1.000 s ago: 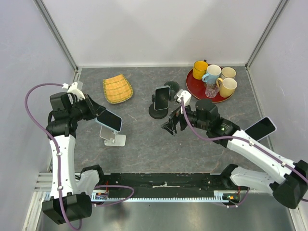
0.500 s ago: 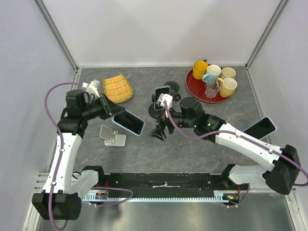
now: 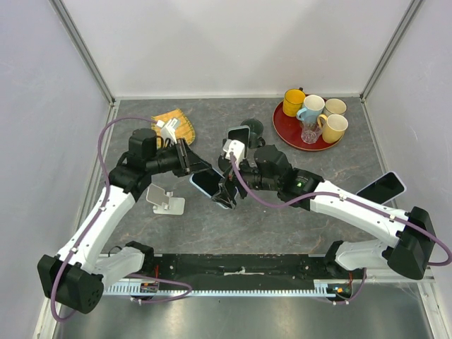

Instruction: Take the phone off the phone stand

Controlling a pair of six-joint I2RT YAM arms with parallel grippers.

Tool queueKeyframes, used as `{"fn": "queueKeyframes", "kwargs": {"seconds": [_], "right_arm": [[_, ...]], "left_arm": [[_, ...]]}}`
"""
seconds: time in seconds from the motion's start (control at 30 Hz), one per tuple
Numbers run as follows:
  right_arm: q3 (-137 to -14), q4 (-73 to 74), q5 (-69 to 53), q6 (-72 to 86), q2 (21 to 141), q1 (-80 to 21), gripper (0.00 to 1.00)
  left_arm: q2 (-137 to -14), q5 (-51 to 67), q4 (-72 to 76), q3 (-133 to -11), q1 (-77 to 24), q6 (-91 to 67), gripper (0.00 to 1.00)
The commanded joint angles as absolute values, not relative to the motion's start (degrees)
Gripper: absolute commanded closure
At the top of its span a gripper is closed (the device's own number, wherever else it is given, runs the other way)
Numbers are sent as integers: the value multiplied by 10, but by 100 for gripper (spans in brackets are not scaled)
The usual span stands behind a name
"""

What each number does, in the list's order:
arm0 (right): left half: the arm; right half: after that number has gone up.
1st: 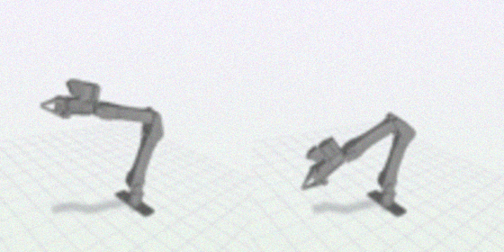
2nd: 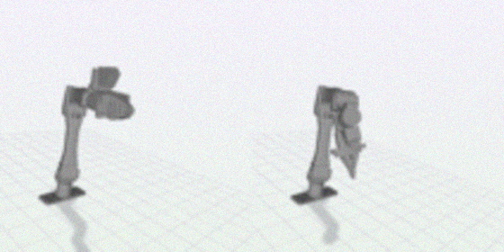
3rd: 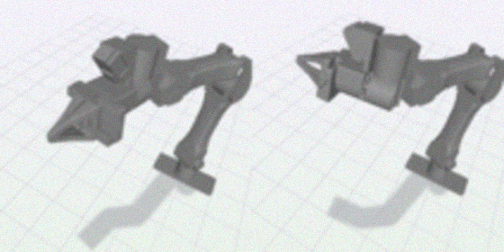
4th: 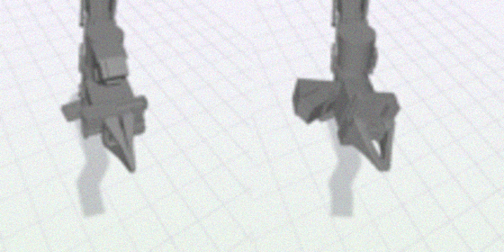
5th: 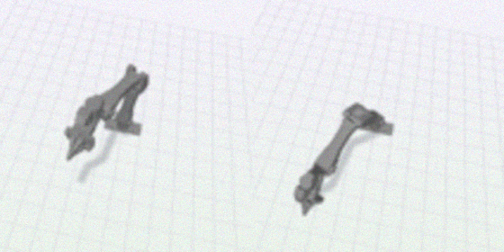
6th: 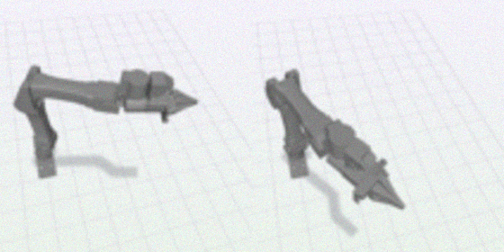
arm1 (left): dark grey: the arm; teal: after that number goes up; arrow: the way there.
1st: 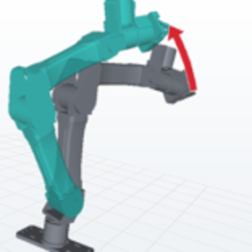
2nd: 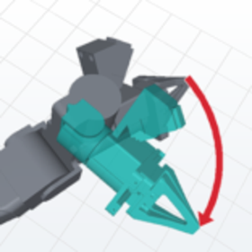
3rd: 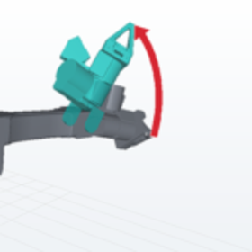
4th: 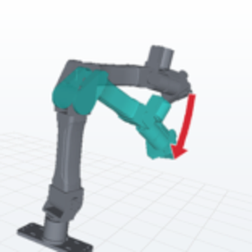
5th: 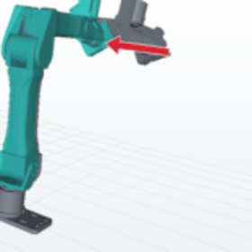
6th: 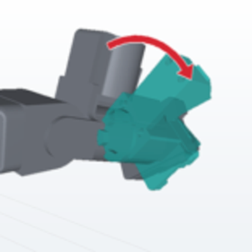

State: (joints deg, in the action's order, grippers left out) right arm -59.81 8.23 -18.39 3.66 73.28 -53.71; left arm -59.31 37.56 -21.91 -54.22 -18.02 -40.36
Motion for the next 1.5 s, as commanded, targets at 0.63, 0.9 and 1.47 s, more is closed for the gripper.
{"fn": "queueKeyframes", "kwargs": {"seconds": [0.63, 0.9, 1.47], "right_arm": [[-622, 102, -91, 28, 764, -566, 6], [-638, 139, -38, 11, 758, -577, 42], [-553, 243, -15, 139, 725, -502, 77]], "left_arm": [[-606, 362, -131, -551, -225, -488, 98], [-613, 339, -163, -554, -224, -476, 98], [-554, 101, -259, -623, -224, -291, 7]]}}
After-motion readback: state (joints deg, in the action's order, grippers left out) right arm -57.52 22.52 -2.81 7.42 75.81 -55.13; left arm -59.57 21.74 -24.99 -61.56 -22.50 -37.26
